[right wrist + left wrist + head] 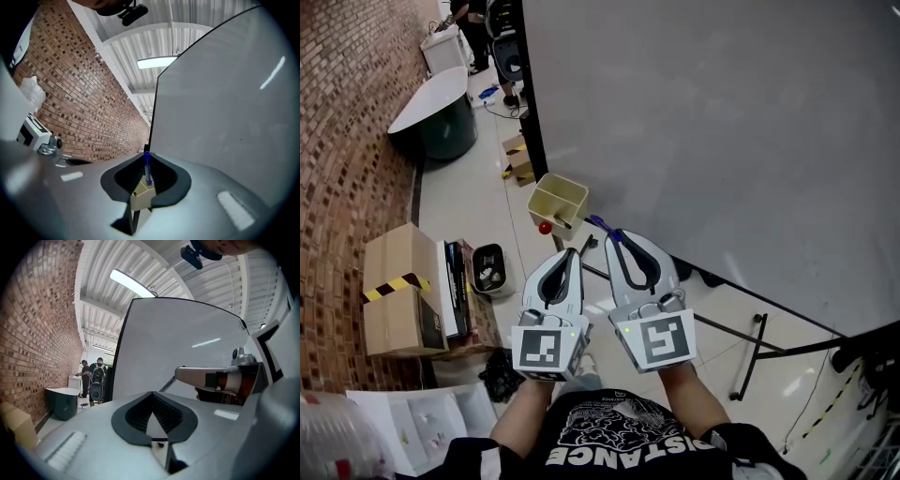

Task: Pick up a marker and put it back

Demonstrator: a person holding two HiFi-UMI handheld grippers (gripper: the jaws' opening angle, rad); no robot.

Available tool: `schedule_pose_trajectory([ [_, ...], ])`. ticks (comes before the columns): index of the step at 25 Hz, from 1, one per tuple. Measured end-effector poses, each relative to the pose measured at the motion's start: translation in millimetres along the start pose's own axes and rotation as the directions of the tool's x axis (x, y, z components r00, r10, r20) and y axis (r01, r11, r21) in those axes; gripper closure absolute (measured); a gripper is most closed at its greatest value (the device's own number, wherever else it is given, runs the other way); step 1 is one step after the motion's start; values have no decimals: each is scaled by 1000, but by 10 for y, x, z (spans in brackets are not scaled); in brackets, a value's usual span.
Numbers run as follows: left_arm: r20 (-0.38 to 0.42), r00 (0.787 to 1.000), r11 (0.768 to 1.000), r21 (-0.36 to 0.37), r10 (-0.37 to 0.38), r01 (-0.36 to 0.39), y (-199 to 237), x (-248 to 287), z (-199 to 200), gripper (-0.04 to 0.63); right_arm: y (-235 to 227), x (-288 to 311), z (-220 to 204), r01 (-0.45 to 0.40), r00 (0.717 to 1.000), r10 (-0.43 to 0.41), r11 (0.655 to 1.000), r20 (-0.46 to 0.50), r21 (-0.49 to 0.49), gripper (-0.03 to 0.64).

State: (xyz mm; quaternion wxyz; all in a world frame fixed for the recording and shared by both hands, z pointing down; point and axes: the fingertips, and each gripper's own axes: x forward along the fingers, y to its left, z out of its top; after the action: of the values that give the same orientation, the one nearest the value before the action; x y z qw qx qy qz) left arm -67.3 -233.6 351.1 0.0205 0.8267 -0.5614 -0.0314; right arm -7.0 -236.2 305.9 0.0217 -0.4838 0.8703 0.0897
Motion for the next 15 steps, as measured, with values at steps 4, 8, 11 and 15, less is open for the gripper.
schedule_pose_trajectory([
  [4,18,1000,1000,18,-10,9,-146,-38,31,589,-23,-130,-34,-3,1000,3,1000,-11,5,583],
  [8,20,1000,1000,30,6,-6,-200,-54,76,589,-33,-187,-36,-9,1000,9,1000,-11,5,583],
  [11,24,1000,999,44,-6,5,-247,-58,88,589,-38,-205,-17,-12,1000,12,1000,-7,5,583],
  [15,35,999,999,32,4,-5,-240,-60,107,589,-40,-193,3,-22,1000,22,1000,-2,6,583],
])
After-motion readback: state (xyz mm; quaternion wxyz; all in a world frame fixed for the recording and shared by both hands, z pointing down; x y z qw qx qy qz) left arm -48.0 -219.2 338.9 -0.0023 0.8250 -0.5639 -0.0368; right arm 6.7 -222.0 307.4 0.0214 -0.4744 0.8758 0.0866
